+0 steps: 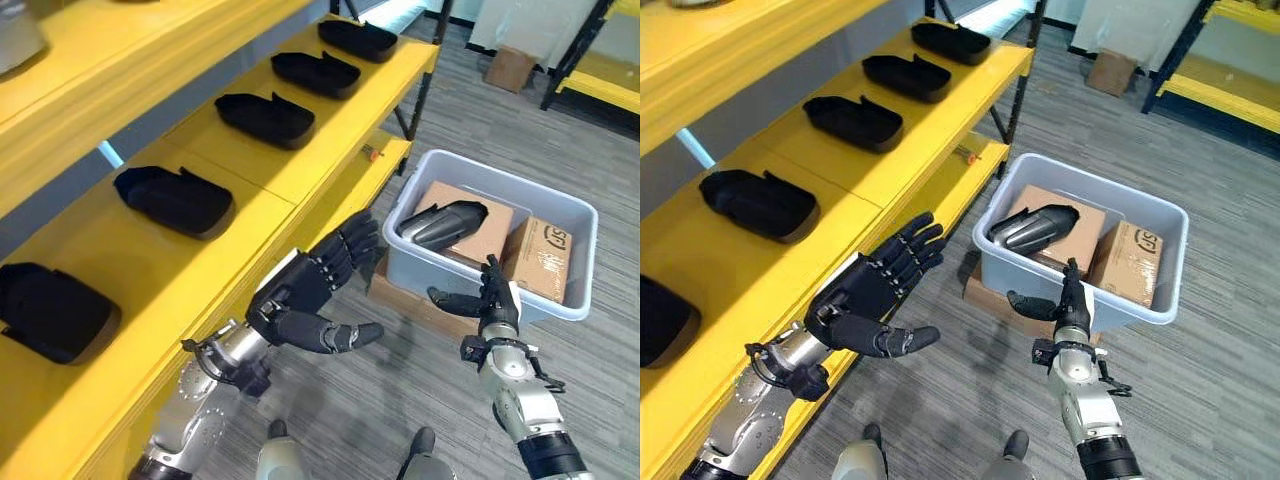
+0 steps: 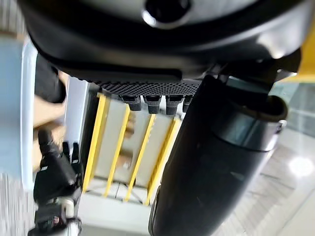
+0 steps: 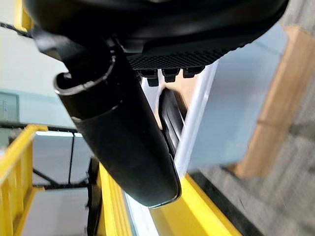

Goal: Move parts from the plastic box to the shelf.

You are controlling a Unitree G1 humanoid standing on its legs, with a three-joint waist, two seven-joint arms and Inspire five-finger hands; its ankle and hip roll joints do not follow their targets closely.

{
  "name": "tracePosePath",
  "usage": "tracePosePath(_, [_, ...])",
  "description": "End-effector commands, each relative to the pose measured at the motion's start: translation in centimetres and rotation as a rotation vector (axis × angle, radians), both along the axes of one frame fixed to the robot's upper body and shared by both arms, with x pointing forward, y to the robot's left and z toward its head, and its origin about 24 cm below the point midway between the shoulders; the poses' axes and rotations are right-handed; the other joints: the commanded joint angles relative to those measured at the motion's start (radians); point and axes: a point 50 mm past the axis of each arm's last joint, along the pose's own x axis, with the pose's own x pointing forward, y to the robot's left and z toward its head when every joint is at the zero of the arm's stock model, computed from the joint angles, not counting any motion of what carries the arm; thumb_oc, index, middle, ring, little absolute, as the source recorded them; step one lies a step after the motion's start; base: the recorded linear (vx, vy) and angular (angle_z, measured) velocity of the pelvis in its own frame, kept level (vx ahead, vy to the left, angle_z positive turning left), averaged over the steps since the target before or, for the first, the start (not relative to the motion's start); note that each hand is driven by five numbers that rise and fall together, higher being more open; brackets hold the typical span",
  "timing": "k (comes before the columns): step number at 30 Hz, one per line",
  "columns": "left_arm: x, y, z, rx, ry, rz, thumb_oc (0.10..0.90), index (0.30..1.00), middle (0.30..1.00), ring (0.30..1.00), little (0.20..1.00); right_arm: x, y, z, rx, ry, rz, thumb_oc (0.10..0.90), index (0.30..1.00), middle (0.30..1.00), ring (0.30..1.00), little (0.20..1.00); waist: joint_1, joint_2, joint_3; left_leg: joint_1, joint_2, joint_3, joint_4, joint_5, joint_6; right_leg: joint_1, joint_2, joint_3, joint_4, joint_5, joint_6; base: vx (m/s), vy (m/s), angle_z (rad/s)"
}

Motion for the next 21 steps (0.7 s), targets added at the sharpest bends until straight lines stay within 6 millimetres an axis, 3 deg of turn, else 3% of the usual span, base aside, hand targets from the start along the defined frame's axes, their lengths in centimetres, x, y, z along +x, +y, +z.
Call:
tracePosePath(1, [-0.8, -0.3, 4.5, -0.104, -0.22, -0.037, 0.9, 1.0, 1.0, 1.0, 1.0, 1.2, -0.5, 4.2, -0.097, -0.193, 0.0, 0.9, 1.0, 1.0, 1.0, 1.0, 0.009, -0.029, -0.095, 0.058, 0.01, 0.069, -0.052, 0.009, 0.048, -0.029, -0.049, 0.086, 0.064, -0.041, 0.026, 0.12, -0.126, -0.11])
tracePosePath(7, [-0.8, 0.0, 4.4, -0.114, -0.195, -0.013, 0.9, 1.0, 1.0, 1.0, 1.0, 1.5, -1.6, 5.5, -0.227, -0.204, -0.003, 0.9, 1.0, 1.0, 1.0, 1.0, -0.023, -0.008, -0.096, 0.076, 0.058, 0.092, -0.099, 0.063, 0.027, -0.046, 0.015, 0.119, 0.113, -0.123, 0.0, 0.12, -0.179, -0.09])
tracePosePath(13, [-0.4, 0.1, 4.8, -0.131, -0.211, 0.015, 0.9, 1.0, 1.0, 1.0, 1.0, 2.0, -2.5, 8.2, -0.435, -0.267, -0.013, 0.9, 1.0, 1.0, 1.0, 1.0, -0.058, 0.022, -0.069, 0.053, 0.131, 0.099, -0.078, 0.109, -0.002, -0.129, 0.069, 0.156, 0.23, -0.193, -0.052, 0.07, -0.189, -0.16])
tracePosePath(17, [-0.2, 0.1, 5.2, -0.112, -0.258, 0.036, 0.9, 1.0, 1.0, 1.0, 1.0, 2.1, -2.5, 10.4, -0.555, -0.346, 0.009, 0.9, 1.0, 1.0, 1.0, 1.0, -0.084, 0.044, -0.05, 0.043, 0.166, 0.107, -0.079, 0.156, -0.014, -0.2, 0.099, 0.177, 0.314, -0.231, -0.079, 0.04, -0.198, -0.23])
tracePosePath(21, [0.0, 0.5, 5.6, -0.099, -0.291, 0.086, 0.9, 1.0, 1.0, 1.0, 1.0, 2.0, -2.2, 11.4, -0.583, -0.377, 0.072, 0.9, 1.0, 1.0, 1.0, 1.0, -0.106, 0.05, -0.042, 0.037, 0.19, 0.119, -0.054, 0.197, -0.022, -0.239, 0.127, 0.181, 0.382, -0.274, -0.112, 0.06, -0.235, -0.09])
